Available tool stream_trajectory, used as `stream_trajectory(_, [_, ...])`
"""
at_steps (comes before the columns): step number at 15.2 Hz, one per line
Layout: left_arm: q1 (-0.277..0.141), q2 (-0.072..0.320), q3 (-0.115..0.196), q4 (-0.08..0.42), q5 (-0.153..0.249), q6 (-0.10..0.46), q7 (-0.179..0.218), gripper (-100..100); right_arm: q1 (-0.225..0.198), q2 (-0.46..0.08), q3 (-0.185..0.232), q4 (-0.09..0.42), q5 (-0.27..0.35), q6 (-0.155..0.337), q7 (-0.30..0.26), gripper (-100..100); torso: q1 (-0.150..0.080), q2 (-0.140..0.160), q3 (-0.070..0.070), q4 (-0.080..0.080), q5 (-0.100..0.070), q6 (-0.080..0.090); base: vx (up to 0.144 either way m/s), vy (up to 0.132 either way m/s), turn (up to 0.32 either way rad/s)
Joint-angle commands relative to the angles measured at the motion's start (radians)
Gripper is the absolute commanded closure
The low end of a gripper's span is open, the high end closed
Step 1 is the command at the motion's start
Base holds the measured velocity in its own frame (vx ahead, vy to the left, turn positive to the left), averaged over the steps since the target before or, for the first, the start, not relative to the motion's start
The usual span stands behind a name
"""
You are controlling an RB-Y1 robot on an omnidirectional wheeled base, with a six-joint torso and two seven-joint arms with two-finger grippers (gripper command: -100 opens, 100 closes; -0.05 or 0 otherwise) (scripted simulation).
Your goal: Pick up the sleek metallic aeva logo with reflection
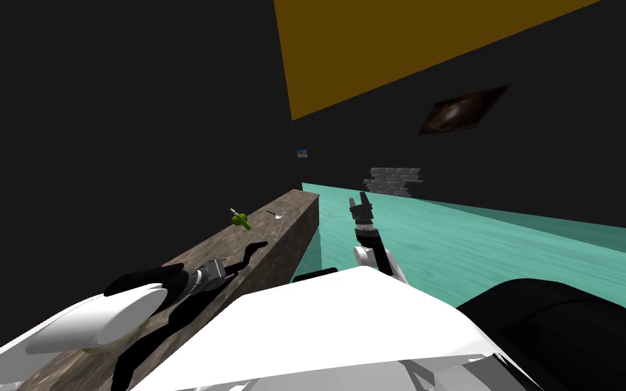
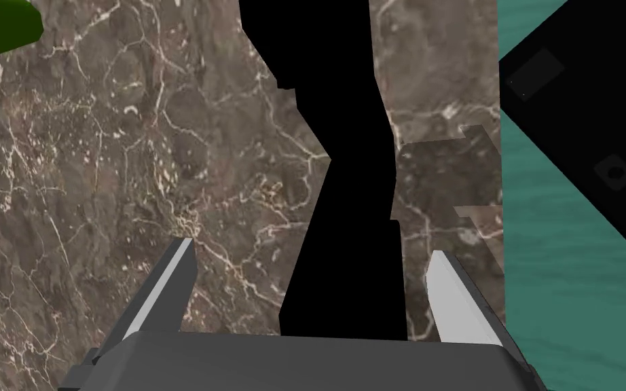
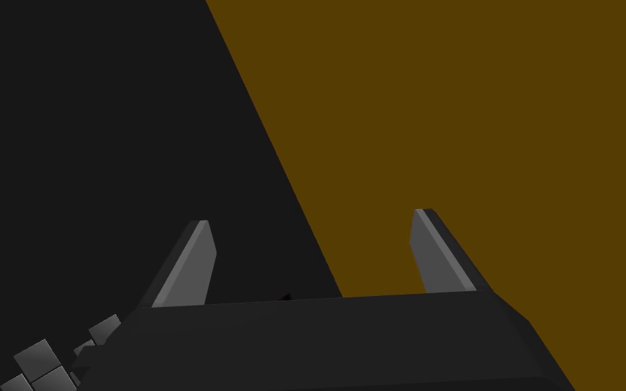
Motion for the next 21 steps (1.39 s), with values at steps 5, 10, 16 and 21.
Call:
stream_trajectory(5, [0.009, 0.062, 0.026, 0.019, 0.087, 0.120, 0.055, -100, 0.000, 0.000, 0.000, 0.000, 0.000, 0.000, 0.000, 0, 0.000, 0.000, 0.000, 0.000, 0.000, 0.000, 0.047, -0.004, -0.002])
stream_trajectory(10, [0.018, 0.113, 0.047, 0.033, 0.158, 0.212, 0.103, -100, 0.000, 0.000, 0.000, 0.000, 0.000, 0.000, 0.000, 0, 0.000, 0.000, 0.000, 0.000, 0.000, 0.000, 0.049, -0.006, -0.002])
stream_trajectory(16, [0.029, 0.176, 0.075, 0.051, 0.248, 0.324, 0.162, -100, 0.000, 0.000, 0.000, 0.000, 0.000, 0.000, 0.000, 0, 0.000, 0.000, 0.000, 0.000, 0.000, 0.000, 0.049, -0.002, -0.001])
stream_trajectory(21, [0.037, 0.219, 0.094, 0.064, 0.311, 0.412, 0.205, -100, 0.000, 0.000, 0.000, 0.000, 0.000, 0.000, 0.000, 0, 0.000, 0.000, 0.000, 0.000, 0.000, 0.000, 0.047, -0.001, -0.002])
